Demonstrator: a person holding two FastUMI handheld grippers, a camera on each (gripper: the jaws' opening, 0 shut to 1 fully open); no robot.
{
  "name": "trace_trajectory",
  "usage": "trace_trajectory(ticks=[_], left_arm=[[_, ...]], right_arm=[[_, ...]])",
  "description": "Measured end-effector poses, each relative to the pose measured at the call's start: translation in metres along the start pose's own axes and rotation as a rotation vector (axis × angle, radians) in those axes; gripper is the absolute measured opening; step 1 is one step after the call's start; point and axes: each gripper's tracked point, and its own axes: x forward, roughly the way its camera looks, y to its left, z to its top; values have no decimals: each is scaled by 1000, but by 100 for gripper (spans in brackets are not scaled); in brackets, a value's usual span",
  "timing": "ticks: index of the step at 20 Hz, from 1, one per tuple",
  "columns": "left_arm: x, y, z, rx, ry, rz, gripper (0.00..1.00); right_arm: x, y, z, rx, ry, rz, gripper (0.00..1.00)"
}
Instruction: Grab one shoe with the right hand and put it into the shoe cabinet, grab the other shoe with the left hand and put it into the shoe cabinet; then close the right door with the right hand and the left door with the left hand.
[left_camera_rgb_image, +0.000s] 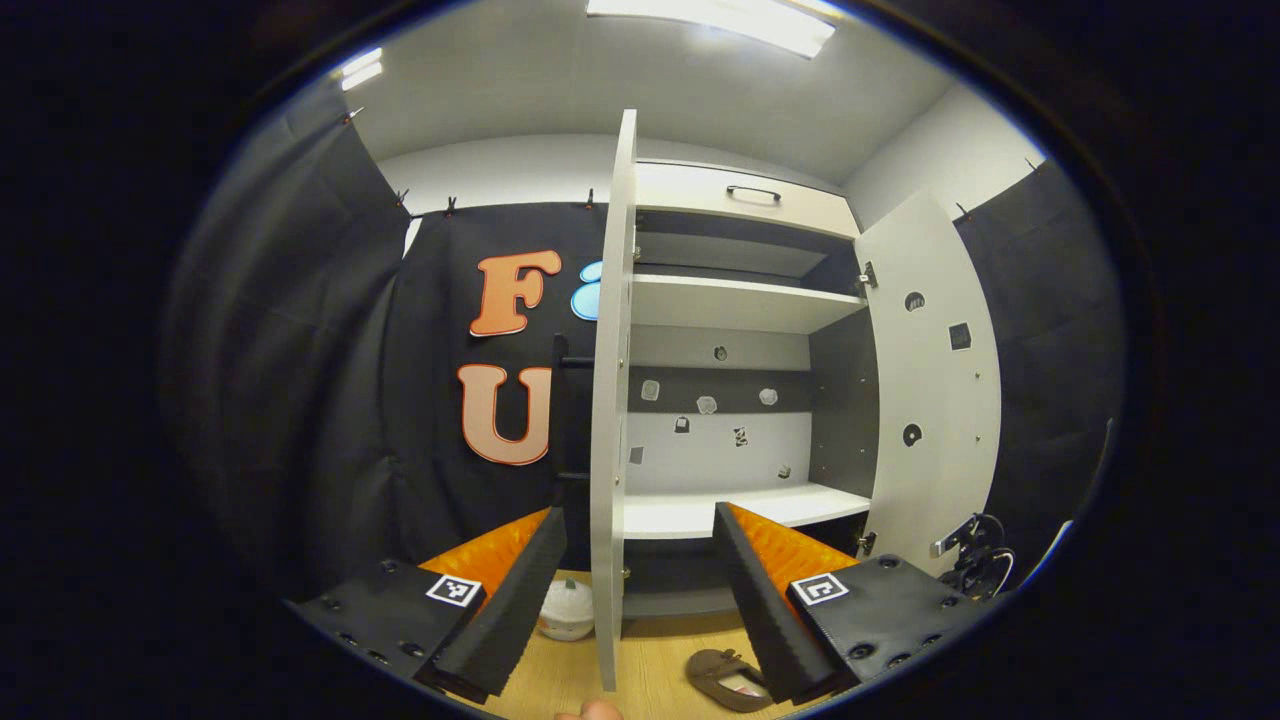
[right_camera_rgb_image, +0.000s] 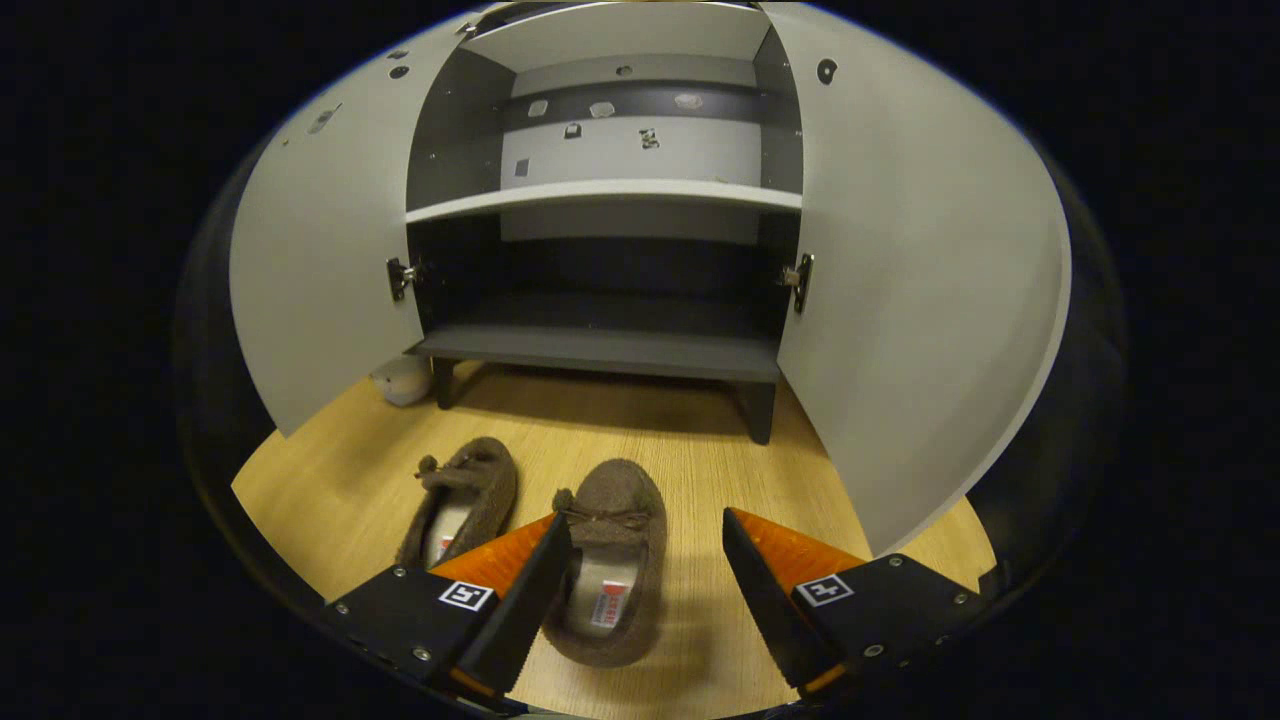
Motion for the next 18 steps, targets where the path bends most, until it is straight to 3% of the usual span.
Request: trace_trajectory(ticks=[3,8,13,15,16,18], left_arm=[[0,-1,-1,-6,0,-8,97],[1,0,-7,-13,10,-9,94],[3,1,-14,-24,20,-11,96],[2,1,-17,-26,27,-9,96],[2,0,-18,-23,31,-8,96],[0,-2,-20,-18,37,-11,96]], right_arm=[[19,-3,-21,6,60,-5,89],[40,-1,-47,58,160,19,71],[53,0,-71,121,227,25,54],[53,-2,-69,161,228,8,34],[53,-5,-66,178,218,-12,18],[55,-6,-57,208,214,-24,6]])
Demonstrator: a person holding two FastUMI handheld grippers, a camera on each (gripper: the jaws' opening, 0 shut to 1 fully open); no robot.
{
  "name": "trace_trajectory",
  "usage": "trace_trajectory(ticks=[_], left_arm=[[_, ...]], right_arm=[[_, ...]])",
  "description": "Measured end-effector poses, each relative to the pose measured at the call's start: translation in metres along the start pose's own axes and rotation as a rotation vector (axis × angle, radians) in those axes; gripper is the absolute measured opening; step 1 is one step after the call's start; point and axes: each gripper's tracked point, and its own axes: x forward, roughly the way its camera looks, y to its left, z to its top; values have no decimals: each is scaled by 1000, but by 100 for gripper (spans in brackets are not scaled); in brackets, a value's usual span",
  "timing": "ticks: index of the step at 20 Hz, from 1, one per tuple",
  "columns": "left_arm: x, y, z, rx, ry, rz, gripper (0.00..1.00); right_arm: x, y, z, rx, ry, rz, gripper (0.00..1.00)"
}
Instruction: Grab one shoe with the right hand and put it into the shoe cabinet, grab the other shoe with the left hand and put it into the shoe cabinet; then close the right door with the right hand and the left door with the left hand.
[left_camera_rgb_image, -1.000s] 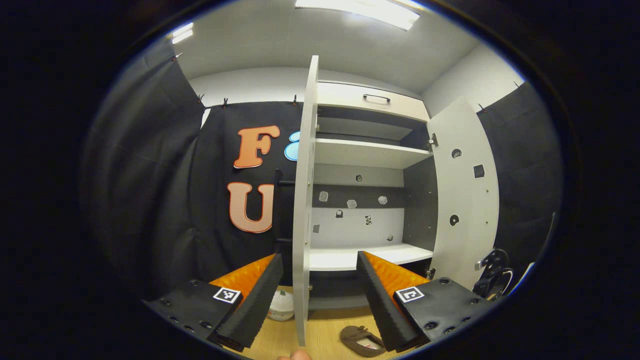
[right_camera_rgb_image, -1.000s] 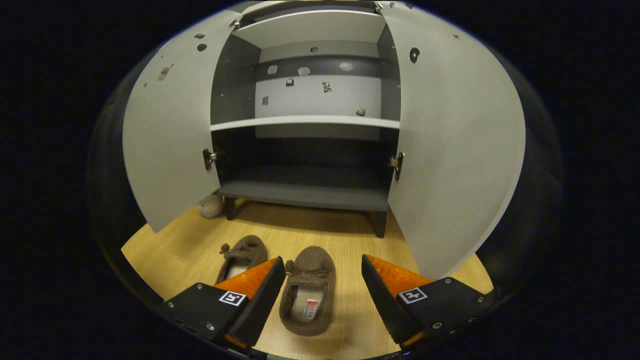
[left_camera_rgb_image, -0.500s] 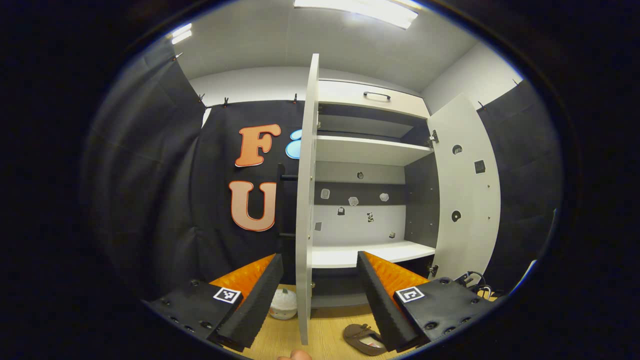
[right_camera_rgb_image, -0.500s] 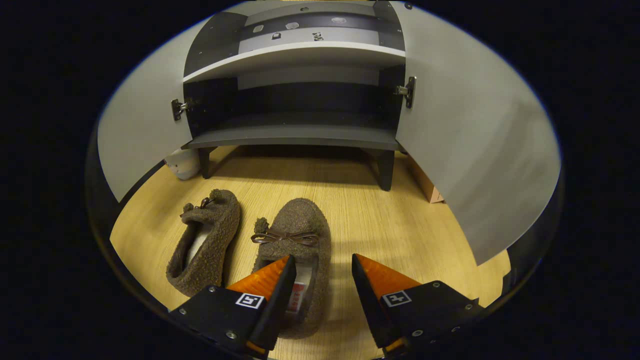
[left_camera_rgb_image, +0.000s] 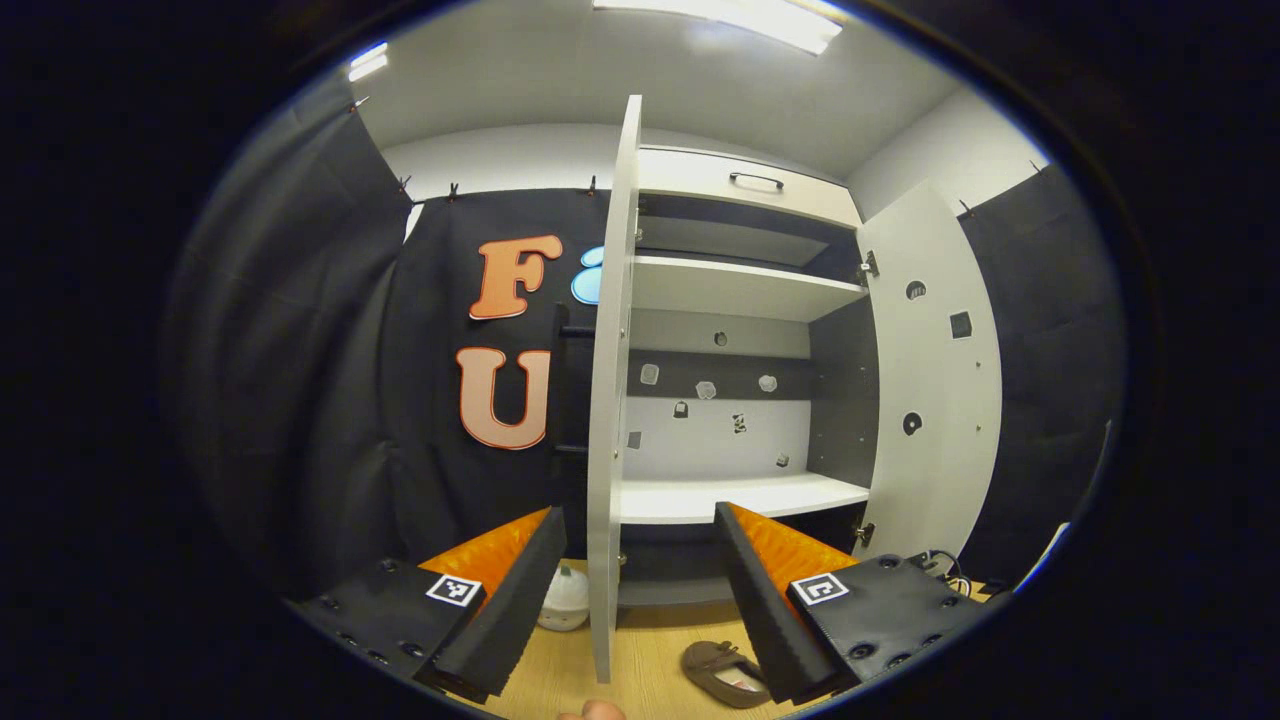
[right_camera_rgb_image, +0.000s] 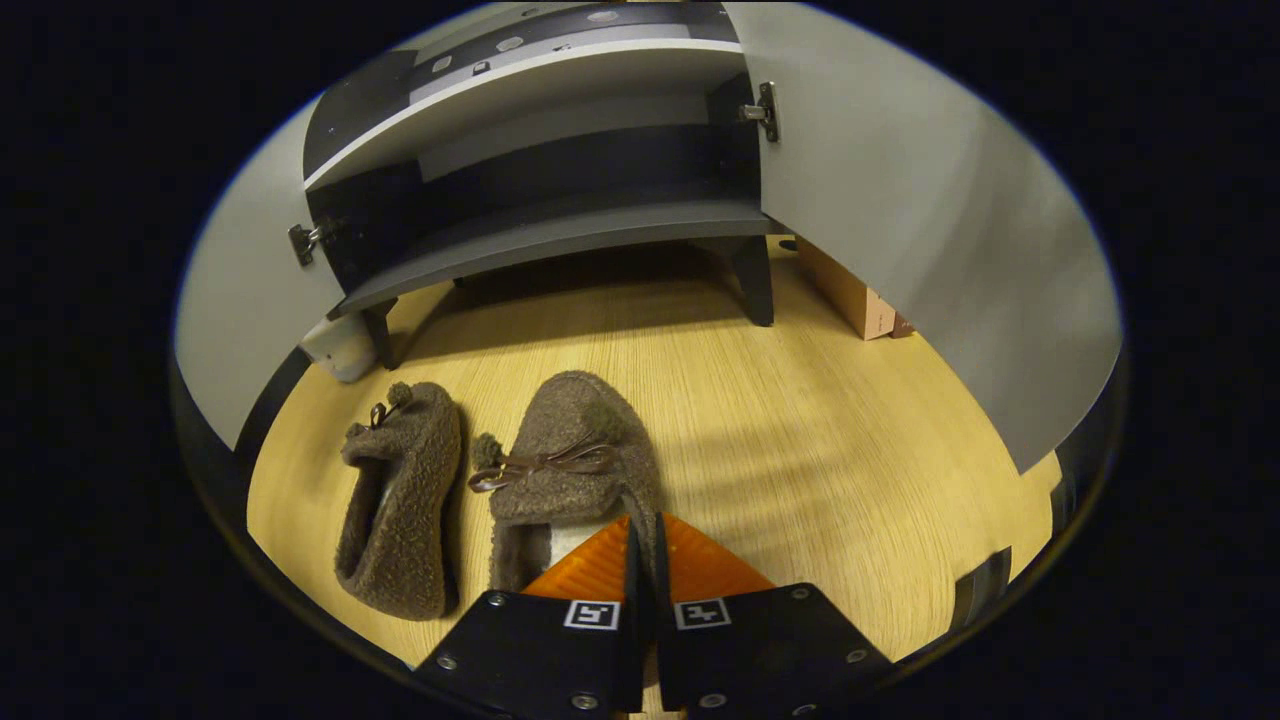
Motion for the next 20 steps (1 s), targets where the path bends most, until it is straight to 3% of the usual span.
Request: trace_trajectory(ticks=[4,12,20], left_arm=[[-3,-5,-3,-1,5,-14,96],[-19,-8,-7,-16,2,-27,99],[-17,-7,-24,28,0,-22,96]], right_arm=[[-32,13,22,41,-38,31,4],[-105,73,115,32,-197,82,4],[-172,99,260,45,-404,63,4]])
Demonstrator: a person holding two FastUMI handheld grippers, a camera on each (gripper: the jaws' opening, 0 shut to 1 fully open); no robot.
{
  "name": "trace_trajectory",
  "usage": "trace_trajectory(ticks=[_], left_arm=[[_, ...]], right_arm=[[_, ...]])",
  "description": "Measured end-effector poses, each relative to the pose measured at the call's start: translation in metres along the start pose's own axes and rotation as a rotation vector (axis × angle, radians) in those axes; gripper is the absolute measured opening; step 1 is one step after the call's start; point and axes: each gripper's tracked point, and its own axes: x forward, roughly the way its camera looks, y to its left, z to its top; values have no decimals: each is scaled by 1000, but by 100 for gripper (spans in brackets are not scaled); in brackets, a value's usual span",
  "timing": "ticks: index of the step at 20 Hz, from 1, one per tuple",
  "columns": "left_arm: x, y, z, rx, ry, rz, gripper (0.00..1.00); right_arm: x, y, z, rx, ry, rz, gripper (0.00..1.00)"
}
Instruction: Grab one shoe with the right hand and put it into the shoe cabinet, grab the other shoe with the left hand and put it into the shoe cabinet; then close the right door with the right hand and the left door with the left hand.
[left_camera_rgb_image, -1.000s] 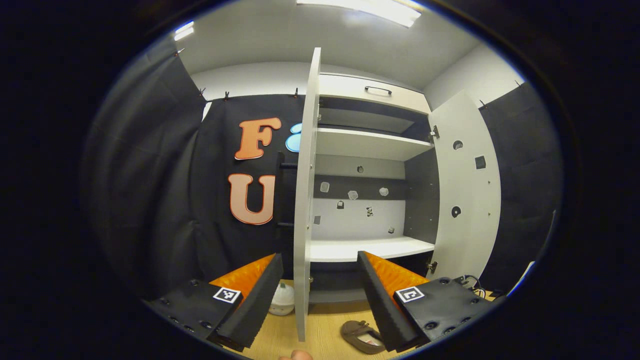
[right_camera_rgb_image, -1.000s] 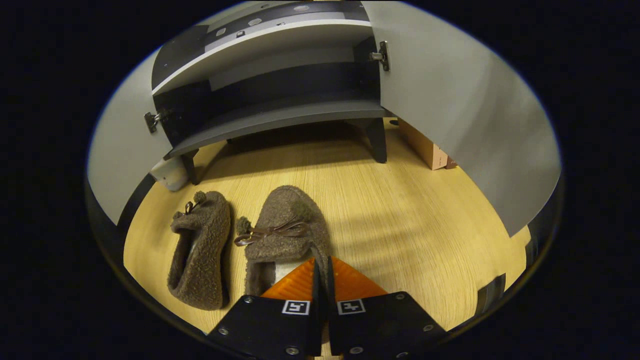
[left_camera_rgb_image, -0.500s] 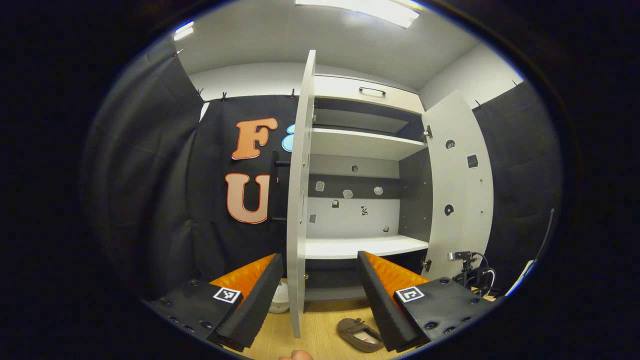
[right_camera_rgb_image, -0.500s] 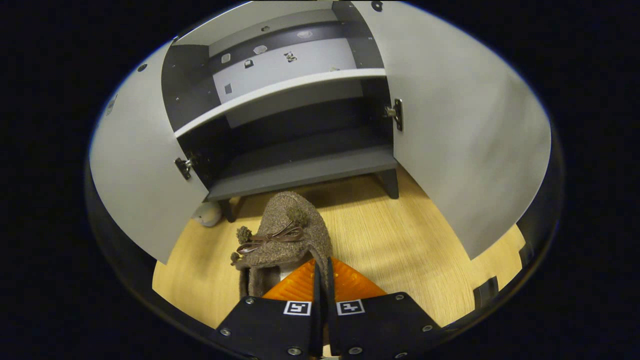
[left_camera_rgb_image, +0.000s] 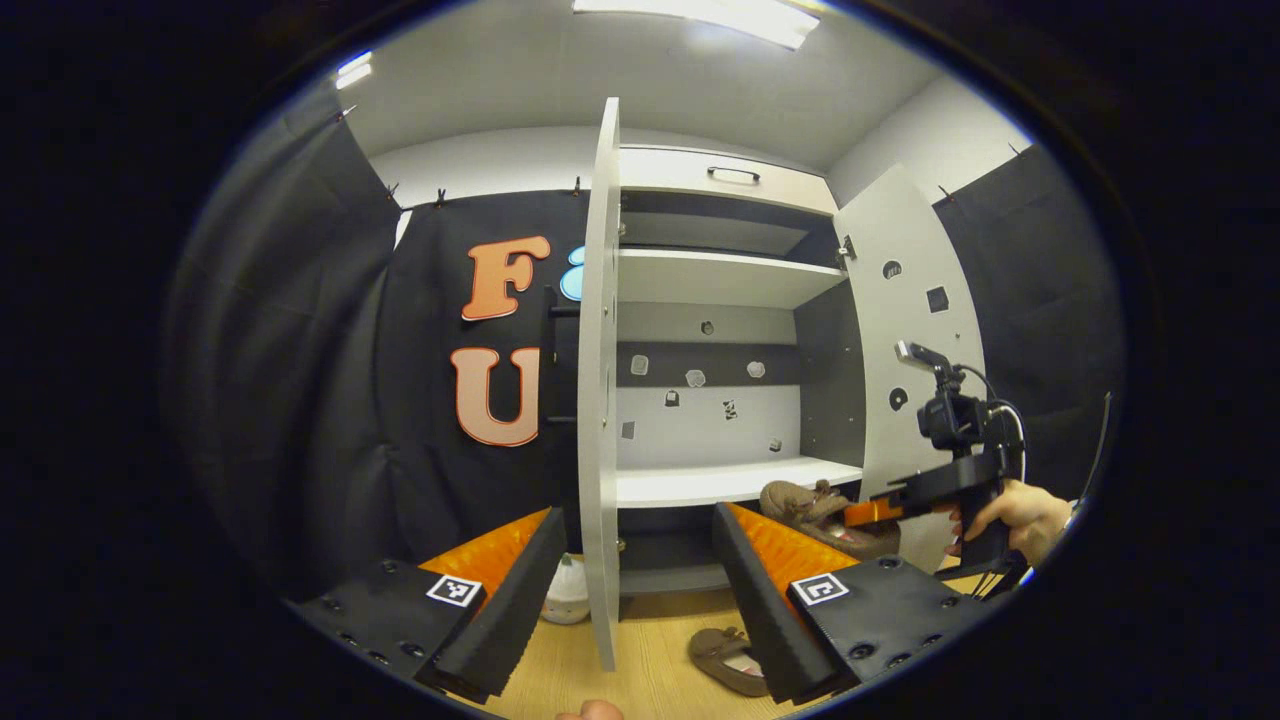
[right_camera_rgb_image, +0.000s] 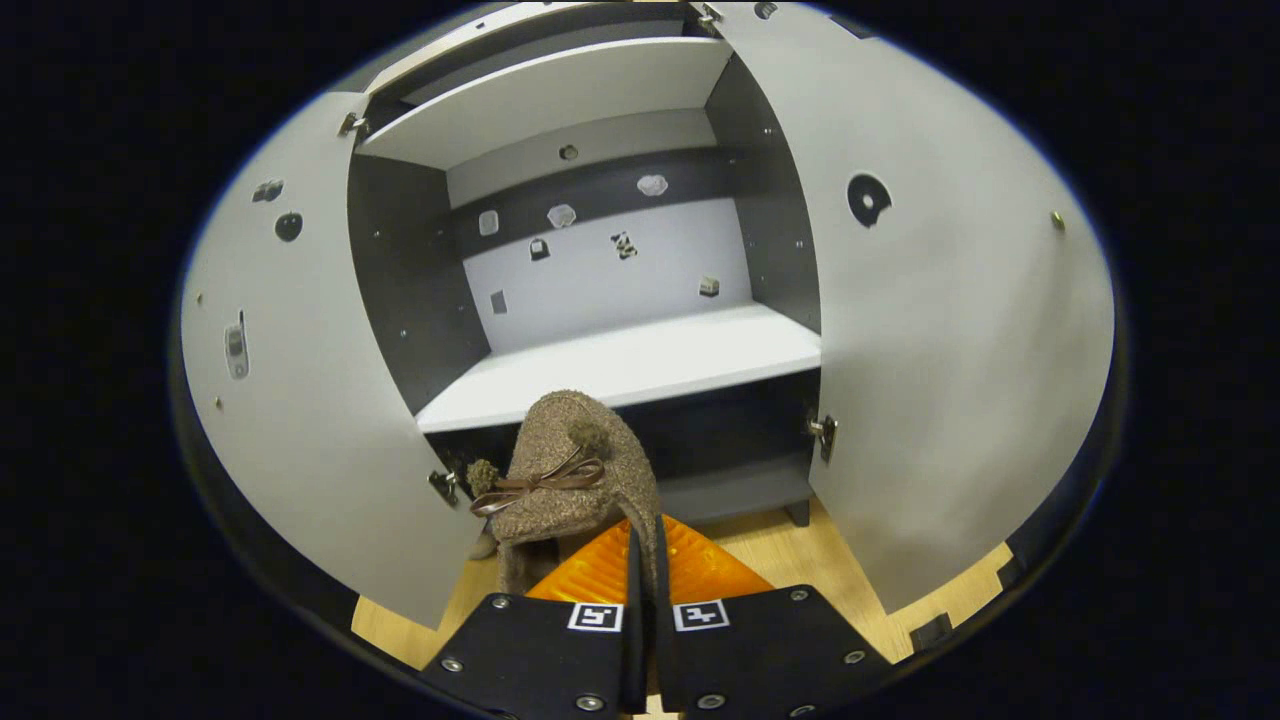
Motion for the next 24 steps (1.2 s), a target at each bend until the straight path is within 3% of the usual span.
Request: trace_trajectory(ticks=[5,9,12,16,18,21,23,24], left_arm=[[13,3,-9,-14,3,5,96],[24,7,-11,-8,5,11,96],[32,7,-7,-6,5,5,96],[47,18,4,2,-13,34,96],[53,23,7,-1,-17,43,96],[58,25,6,6,-21,45,96],[60,21,5,8,-32,44,96],[61,15,2,-1,-23,31,94]], right_arm=[[37,-5,86,38,-75,-66,4],[96,-10,133,67,-71,-116,4],[148,-6,149,115,-32,-125,4],[209,-2,140,194,47,-123,4],[225,-11,132,166,64,-156,4],[217,-16,146,98,-6,-171,19],[192,-15,161,49,-70,-170,36],[176,-12,167,21,-104,-158,50]])
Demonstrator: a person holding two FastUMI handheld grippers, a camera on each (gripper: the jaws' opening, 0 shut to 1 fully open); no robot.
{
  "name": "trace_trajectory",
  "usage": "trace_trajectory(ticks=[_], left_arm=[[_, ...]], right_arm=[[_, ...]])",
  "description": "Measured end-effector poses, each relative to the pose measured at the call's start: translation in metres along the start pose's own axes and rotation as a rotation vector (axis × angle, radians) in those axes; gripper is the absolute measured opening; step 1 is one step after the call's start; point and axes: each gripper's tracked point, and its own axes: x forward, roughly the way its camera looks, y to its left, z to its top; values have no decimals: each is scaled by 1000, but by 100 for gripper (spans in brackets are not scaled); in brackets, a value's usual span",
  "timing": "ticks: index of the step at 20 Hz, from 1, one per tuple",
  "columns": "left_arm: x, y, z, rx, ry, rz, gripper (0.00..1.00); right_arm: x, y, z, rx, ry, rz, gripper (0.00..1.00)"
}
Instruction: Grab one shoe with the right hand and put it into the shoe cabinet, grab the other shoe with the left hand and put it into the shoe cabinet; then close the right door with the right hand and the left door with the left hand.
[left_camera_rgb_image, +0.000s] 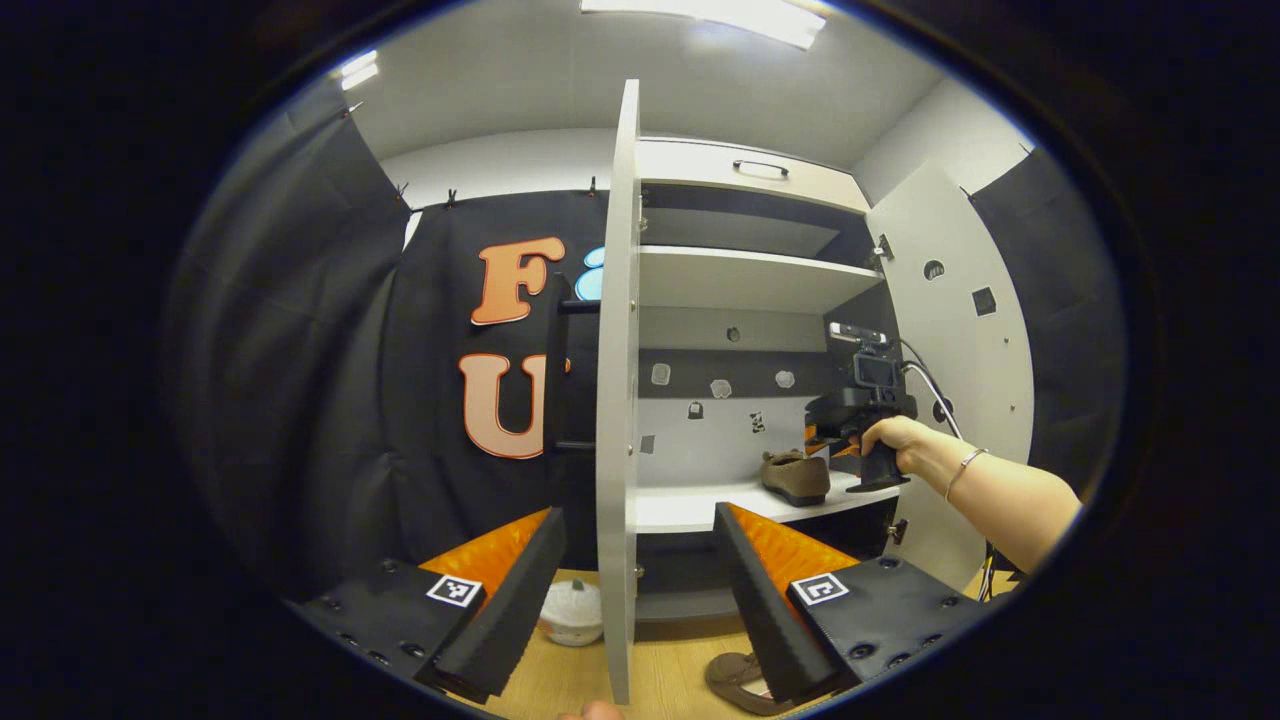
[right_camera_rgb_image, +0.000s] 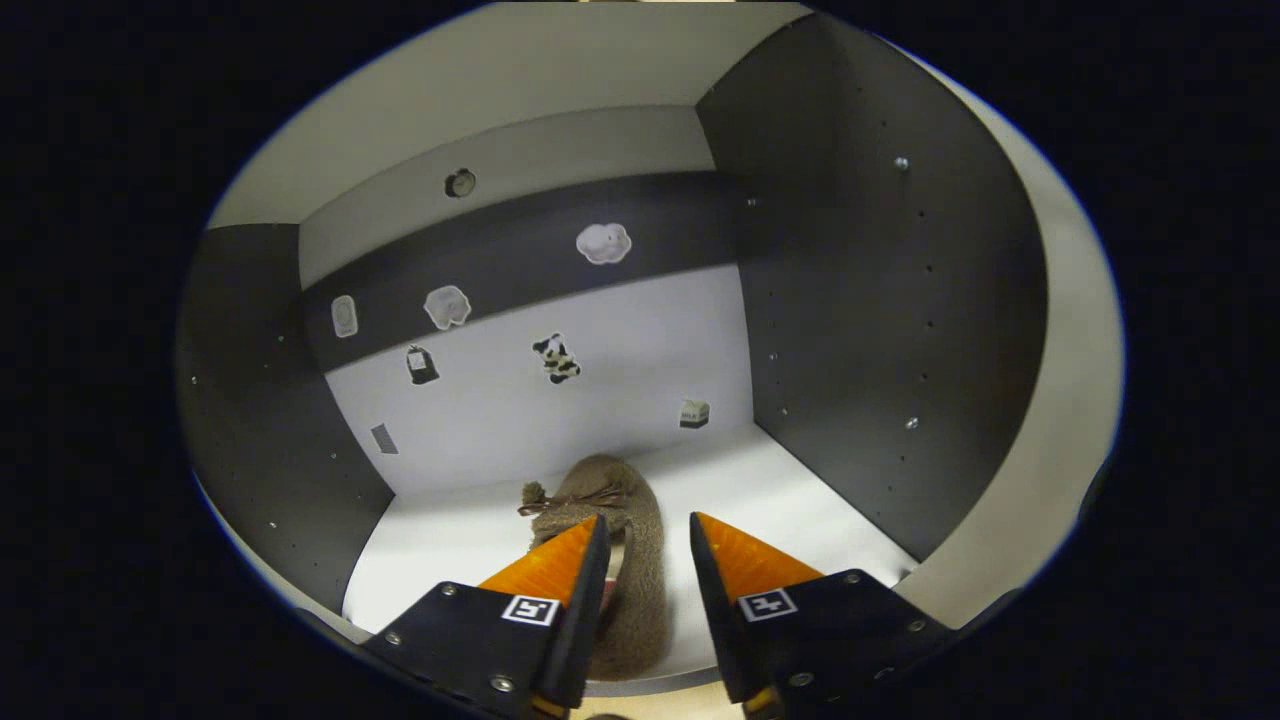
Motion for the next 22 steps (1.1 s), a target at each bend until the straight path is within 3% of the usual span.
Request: trace_trajectory(ticks=[1,2,4,8,16,22], left_arm=[[1,-7,-3,-15,10,-16,96],[1,-13,-7,-29,22,-32,96],[-3,-28,-12,-46,33,-53,99],[-4,-47,-26,-35,61,-62,96],[1,-85,-95,-16,163,-81,97],[12,-85,-212,-28,313,-5,97]], right_arm=[[-17,-2,7,-26,-42,5,51],[-35,-4,12,-44,-78,14,68],[-74,-9,14,-75,-134,40,79],[-145,-27,12,-97,-209,73,89],[-251,-59,-8,-113,-327,127,92],[-290,-79,1,-123,-413,112,92]])
